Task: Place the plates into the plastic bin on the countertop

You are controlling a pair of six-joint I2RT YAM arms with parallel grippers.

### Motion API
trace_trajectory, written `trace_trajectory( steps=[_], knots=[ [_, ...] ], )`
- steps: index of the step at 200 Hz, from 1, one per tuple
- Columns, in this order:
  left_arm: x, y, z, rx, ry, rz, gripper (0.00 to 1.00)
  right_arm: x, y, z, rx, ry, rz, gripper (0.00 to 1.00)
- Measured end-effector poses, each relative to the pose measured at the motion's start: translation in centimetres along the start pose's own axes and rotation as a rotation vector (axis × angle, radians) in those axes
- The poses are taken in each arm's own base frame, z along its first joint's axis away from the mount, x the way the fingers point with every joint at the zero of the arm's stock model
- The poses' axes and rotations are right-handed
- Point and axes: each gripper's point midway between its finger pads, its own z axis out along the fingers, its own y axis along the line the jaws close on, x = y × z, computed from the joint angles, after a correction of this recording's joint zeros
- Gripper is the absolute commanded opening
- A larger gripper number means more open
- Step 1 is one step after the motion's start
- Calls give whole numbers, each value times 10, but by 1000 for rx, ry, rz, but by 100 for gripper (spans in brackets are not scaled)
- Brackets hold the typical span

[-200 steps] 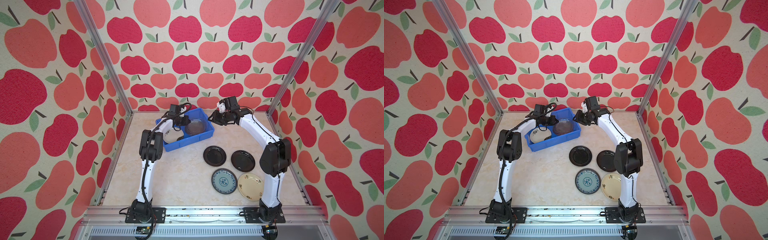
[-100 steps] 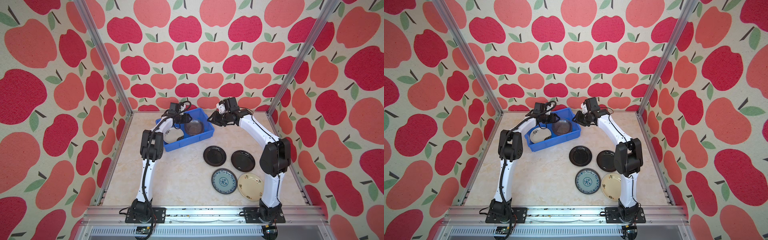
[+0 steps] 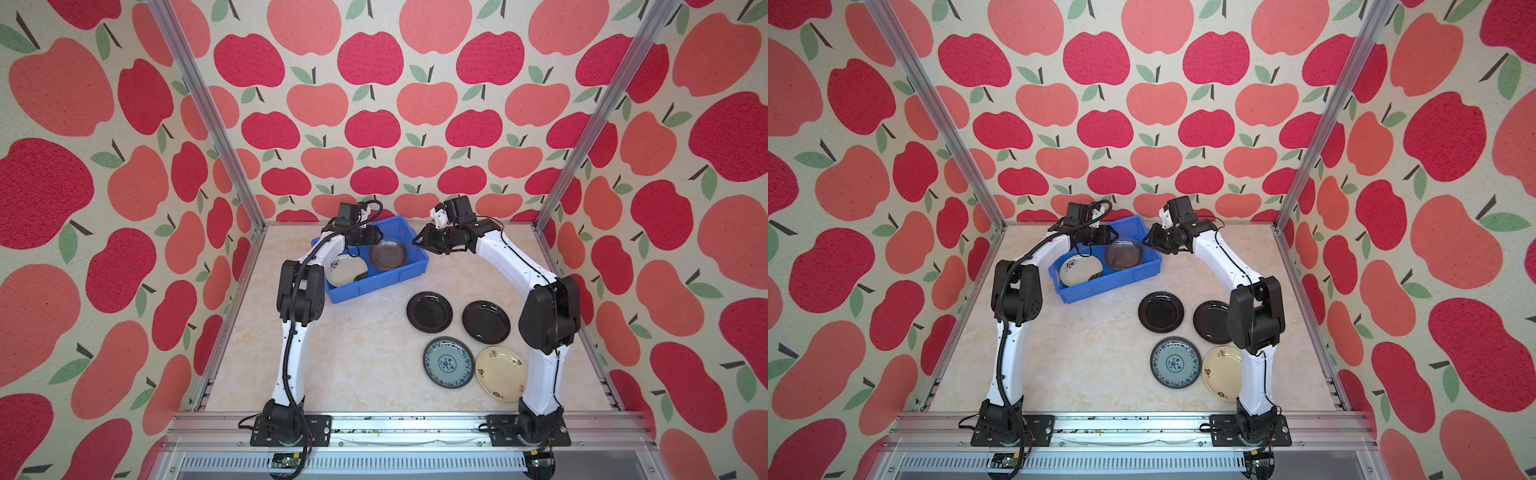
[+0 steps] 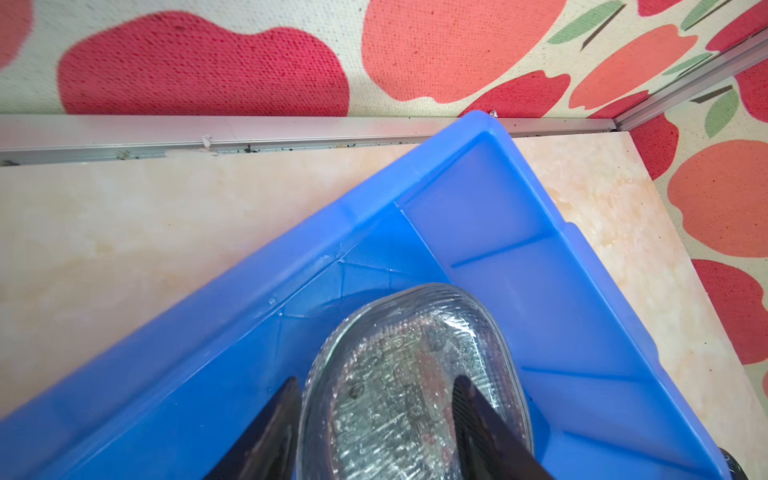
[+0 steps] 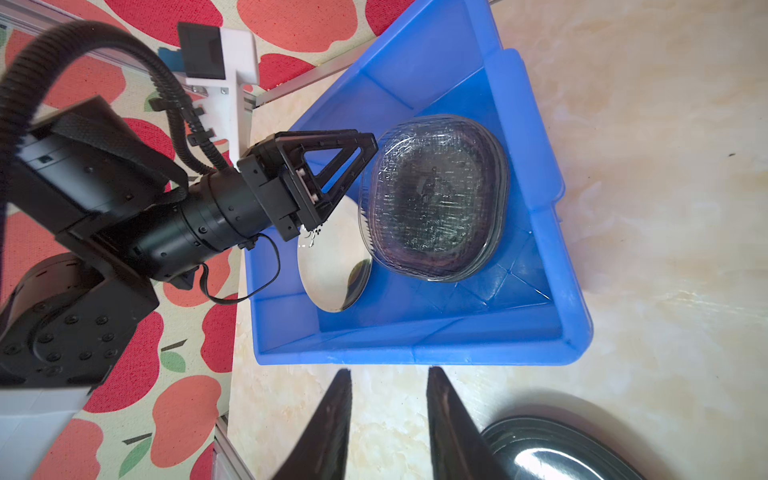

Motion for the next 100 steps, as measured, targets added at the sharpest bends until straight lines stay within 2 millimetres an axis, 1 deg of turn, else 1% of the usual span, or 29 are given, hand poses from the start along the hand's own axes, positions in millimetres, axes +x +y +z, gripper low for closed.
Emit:
trace_trajectory(
  steps=[14,36,56,69,100],
  knots=[
    [7,-9,-4,9,10,-2,56,5,-3,3,6,13,4,31],
    [17,-17,0,23,14,-10,55,13,-5,7,9,31,7,30],
    [33,-17,7,28,41,-29,54,15,-7,8,9,39,10,29],
    [40,-14,9,25,54,-45,53,15,-7,9,10,40,10,29],
    [38,-13,13,37,46,-59,53,15,-6,9,6,40,9,29]
  ],
)
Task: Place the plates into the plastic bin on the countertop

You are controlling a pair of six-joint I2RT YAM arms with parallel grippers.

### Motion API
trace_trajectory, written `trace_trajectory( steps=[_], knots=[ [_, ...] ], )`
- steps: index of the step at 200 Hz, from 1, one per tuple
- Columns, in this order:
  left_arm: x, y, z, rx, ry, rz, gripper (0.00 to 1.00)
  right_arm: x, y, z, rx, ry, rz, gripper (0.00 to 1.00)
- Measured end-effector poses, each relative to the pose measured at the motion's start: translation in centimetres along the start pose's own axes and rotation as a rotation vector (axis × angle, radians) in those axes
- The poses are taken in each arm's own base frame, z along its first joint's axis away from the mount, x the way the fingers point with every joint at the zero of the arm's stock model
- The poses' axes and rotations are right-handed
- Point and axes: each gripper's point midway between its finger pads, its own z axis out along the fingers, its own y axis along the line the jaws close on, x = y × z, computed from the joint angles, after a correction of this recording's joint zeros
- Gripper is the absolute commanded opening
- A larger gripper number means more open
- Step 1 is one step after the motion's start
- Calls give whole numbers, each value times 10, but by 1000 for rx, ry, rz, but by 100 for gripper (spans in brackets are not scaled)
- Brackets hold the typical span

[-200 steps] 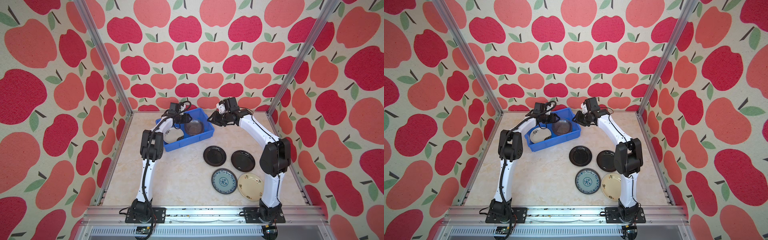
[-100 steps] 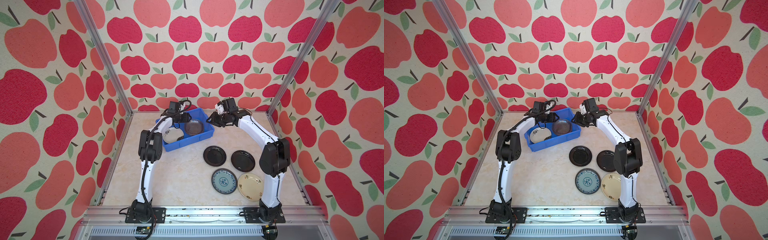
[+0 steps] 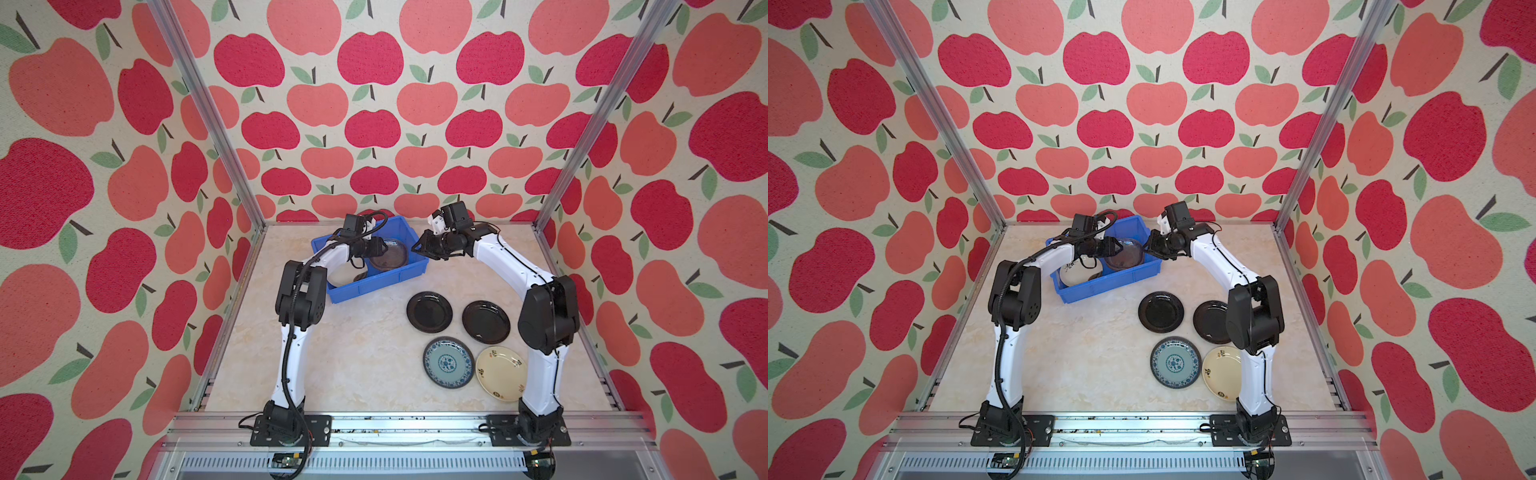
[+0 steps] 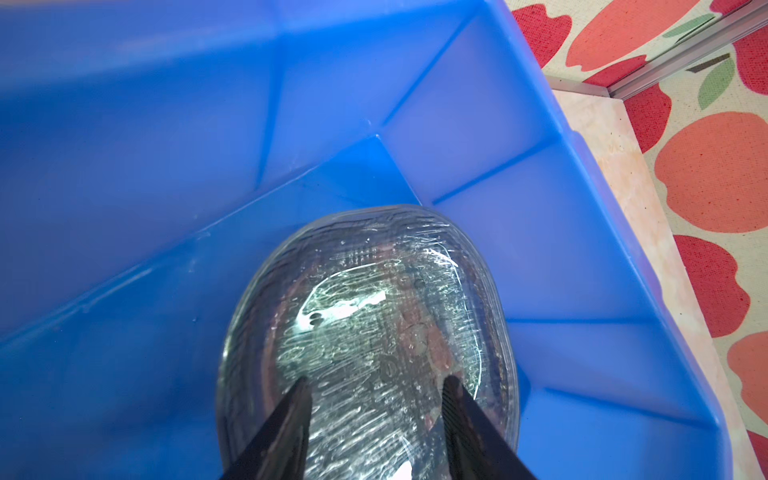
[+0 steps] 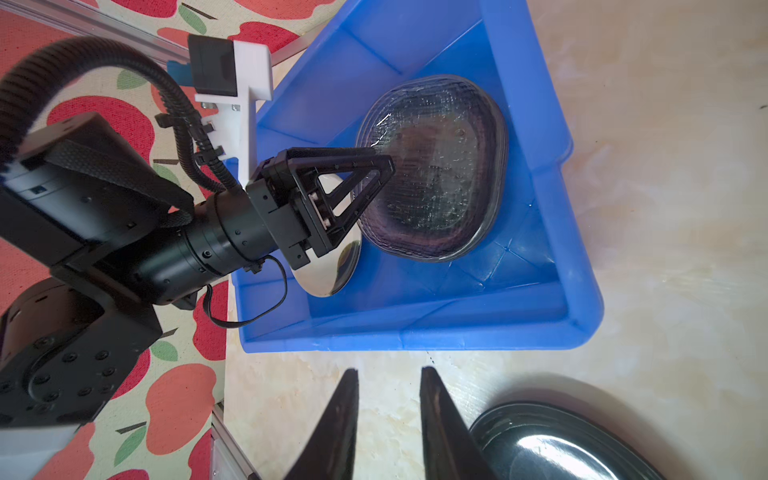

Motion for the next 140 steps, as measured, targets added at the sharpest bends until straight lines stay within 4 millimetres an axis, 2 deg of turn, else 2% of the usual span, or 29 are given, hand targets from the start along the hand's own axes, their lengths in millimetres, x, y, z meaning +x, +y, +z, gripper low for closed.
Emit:
trace_trajectory(
  steps=[31,58,115,140],
  knots=[
    [-7,0,14,20,-8,6,52,3,-3,2,5,9,5,29],
    [-3,1,23,28,4,5,52,8,-8,5,13,20,11,29],
    [-5,-2,22,33,3,6,54,12,-11,5,21,29,11,28],
    [-11,-5,20,35,-7,15,59,13,-12,-7,25,15,-6,28]
  ],
)
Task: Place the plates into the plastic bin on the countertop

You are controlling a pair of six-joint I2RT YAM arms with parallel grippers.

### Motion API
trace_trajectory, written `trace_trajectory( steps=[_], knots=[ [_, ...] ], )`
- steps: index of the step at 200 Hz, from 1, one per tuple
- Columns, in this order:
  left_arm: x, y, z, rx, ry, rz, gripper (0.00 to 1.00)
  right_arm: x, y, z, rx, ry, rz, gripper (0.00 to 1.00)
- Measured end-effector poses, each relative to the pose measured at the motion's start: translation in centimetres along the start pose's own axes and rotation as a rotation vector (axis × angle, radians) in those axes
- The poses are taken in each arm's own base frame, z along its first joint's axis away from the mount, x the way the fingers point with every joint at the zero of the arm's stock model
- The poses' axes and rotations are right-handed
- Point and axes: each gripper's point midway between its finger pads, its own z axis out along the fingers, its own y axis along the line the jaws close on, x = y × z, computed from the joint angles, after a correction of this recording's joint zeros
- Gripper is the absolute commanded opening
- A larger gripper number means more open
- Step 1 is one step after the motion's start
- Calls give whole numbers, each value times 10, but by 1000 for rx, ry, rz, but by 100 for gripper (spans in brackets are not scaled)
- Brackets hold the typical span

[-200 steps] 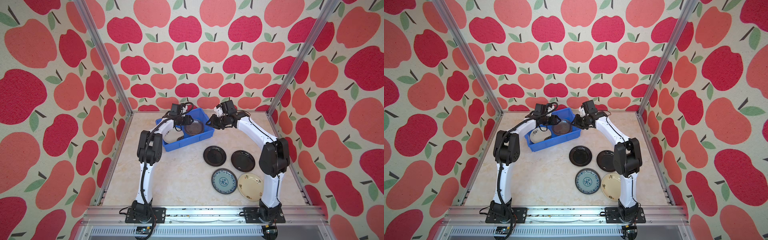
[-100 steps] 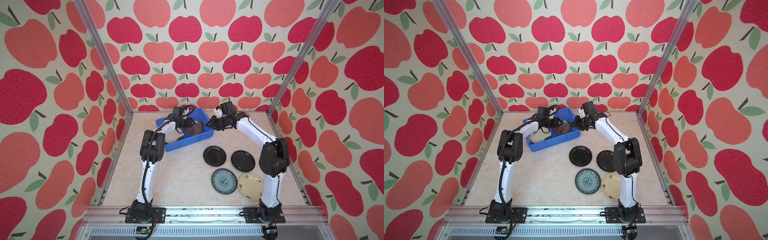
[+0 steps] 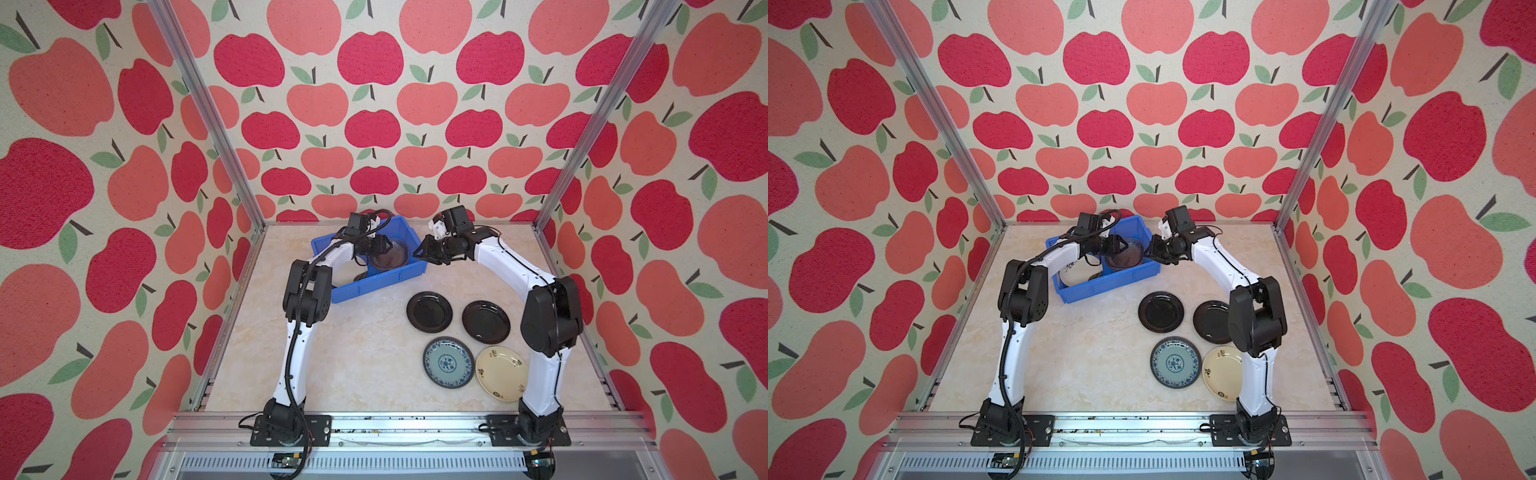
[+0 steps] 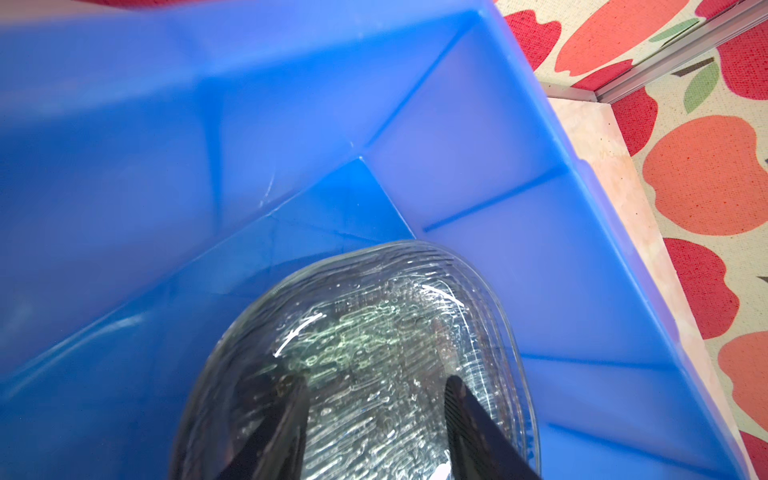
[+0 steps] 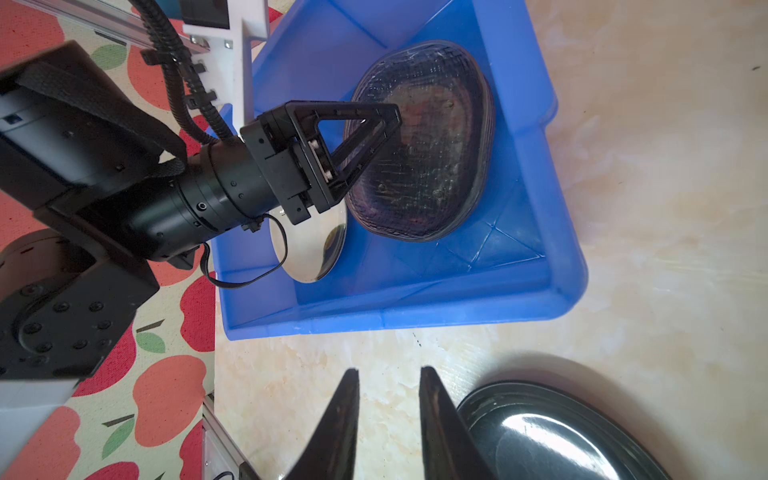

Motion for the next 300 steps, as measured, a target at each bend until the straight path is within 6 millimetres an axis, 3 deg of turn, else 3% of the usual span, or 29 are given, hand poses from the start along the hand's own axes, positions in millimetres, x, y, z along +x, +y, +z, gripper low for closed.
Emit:
trace_trajectory(
  steps=[29,42,61,79,103,126,140,153,172,188,233,268,300],
  knots=[
    [-20,-11,-11,6,-28,25,66,-6,-11,-35,13,-52,-21,31],
    [-31,-20,-23,9,-47,37,70,-9,-21,-52,35,-77,-36,42],
    [-44,-43,-55,13,-78,57,72,-8,-38,-73,84,-107,-59,51],
    [-45,-74,-99,25,-104,80,72,9,-52,-79,114,-90,-64,52],
    [-23,-127,-155,57,-120,129,71,41,-73,-69,141,-20,-41,52],
    [22,-177,-179,106,-73,184,69,71,-95,-56,174,56,-1,49],
    [57,-196,-177,126,-7,206,67,89,-106,-52,189,89,22,48],
    [90,-199,-168,130,66,207,65,105,-113,-52,193,115,45,47],
    [140,-183,-150,92,184,185,64,123,-117,-56,190,136,73,46],
    [166,-169,-141,61,247,161,63,132,-115,-57,184,141,81,45],
    [187,-150,-118,21,289,139,61,137,-115,-53,190,145,76,43],
    [208,-134,-91,1,325,105,57,136,-127,-37,209,166,88,46],
    [220,-122,-74,-13,348,76,55,123,-132,-24,222,172,91,47]
  ],
)
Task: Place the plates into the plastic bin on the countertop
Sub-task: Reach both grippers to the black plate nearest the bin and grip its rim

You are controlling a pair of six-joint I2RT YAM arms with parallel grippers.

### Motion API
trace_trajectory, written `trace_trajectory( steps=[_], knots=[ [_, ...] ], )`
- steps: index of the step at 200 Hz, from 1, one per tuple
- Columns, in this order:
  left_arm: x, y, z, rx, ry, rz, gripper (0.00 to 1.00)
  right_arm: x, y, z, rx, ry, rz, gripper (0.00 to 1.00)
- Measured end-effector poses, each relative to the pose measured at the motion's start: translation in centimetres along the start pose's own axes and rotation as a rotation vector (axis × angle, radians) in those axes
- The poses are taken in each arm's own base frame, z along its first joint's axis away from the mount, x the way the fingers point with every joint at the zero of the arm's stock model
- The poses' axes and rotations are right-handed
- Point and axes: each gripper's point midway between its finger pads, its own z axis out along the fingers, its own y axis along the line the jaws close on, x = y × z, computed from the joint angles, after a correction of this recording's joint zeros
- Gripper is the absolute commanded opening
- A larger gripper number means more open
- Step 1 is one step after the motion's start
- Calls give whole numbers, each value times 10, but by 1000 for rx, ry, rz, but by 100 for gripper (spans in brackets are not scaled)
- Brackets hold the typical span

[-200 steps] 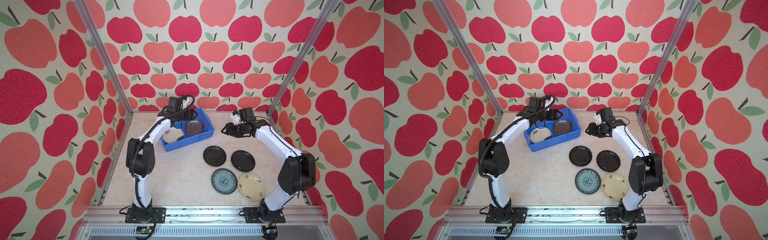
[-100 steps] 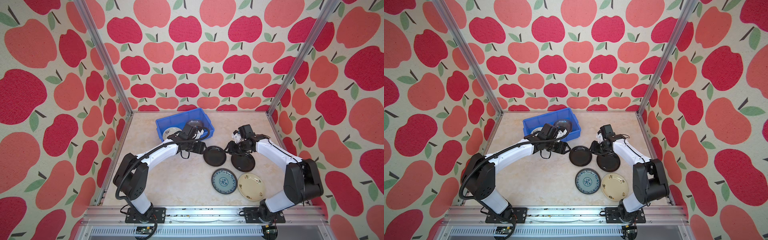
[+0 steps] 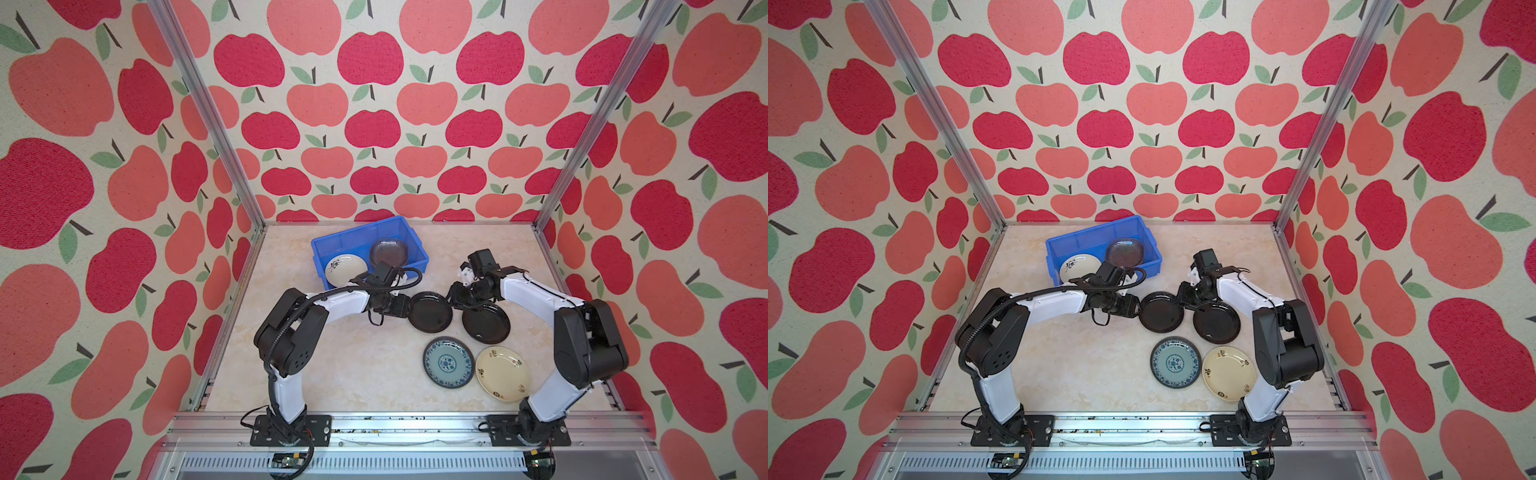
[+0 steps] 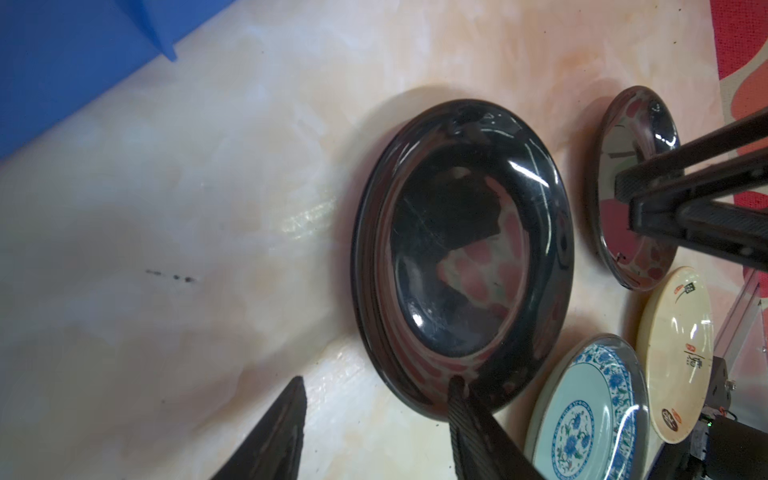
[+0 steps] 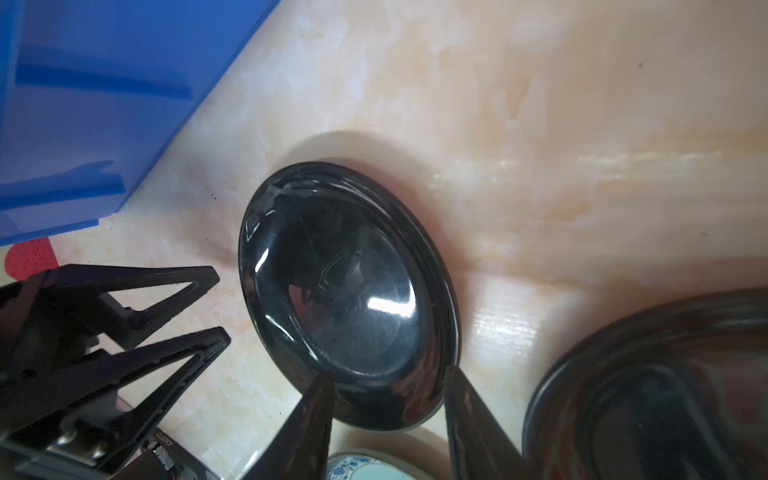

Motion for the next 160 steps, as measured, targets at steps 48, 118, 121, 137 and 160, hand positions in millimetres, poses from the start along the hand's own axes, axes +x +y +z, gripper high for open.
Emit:
trace_trajectory(
  steps=[48,118,121,137,160],
  knots=[
    [-5,12,7,23,-14,-55,49,-13,-9,12,26,8,-1,49],
    [-14,8,21,98,-28,-66,41,-7,-12,28,10,65,-8,48],
    [-13,8,21,101,-27,-68,40,-6,-11,29,6,69,-7,48],
    [-15,7,22,112,-29,-69,37,-2,-11,35,-11,95,-2,47],
    [-14,8,24,122,-27,-72,32,1,-4,40,-68,111,-1,46]
  ],
)
